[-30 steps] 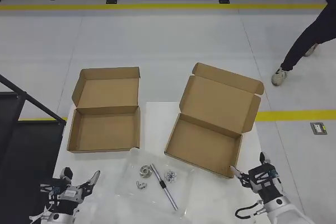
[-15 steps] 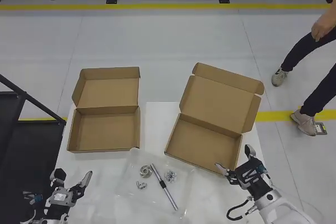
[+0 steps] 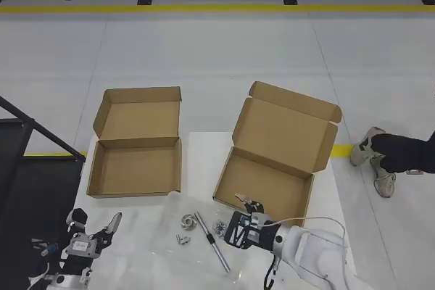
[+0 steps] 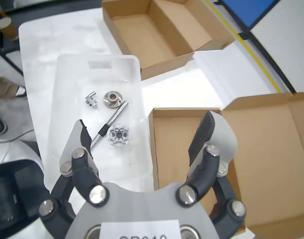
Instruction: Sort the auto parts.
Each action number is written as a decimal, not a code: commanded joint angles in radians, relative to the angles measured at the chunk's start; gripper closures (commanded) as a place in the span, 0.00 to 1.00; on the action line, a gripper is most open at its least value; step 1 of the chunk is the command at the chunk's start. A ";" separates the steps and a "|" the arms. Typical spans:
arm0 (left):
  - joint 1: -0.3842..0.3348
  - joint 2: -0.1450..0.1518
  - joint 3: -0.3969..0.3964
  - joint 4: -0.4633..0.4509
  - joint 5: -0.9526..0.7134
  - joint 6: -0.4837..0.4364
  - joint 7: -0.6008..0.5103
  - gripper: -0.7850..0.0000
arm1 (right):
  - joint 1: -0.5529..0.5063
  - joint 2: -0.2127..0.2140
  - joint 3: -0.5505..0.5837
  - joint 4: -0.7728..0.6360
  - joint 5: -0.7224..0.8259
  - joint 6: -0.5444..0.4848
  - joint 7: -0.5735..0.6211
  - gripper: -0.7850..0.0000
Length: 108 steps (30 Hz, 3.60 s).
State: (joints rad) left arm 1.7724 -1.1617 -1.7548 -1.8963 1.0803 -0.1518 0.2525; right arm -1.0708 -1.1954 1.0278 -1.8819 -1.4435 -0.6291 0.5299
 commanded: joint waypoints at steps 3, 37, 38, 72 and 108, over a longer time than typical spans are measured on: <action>0.000 -0.004 0.003 -0.005 -0.008 0.012 -0.001 0.00 | 0.184 -0.043 -0.163 0.161 0.104 -0.044 0.151 0.00; 0.001 -0.005 0.000 -0.006 -0.011 0.022 -0.005 0.00 | 0.372 -0.142 -0.409 0.407 0.160 0.009 0.469 0.00; 0.001 -0.005 0.000 -0.006 -0.011 0.022 -0.005 0.00 | 0.373 -0.144 -0.409 0.421 0.161 0.015 0.467 0.00; 0.001 -0.005 0.000 -0.006 -0.011 0.022 -0.005 0.00 | 0.328 -0.114 -0.222 0.171 0.089 -0.043 0.385 1.00; 0.001 -0.005 0.000 -0.006 -0.011 0.022 -0.005 0.00 | 0.629 -0.209 -0.236 0.773 0.155 0.360 0.426 1.00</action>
State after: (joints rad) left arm 1.7733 -1.1665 -1.7548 -1.9019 1.0691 -0.1295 0.2472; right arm -0.4567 -1.3983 0.8007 -1.1598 -1.2977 -0.2738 0.9519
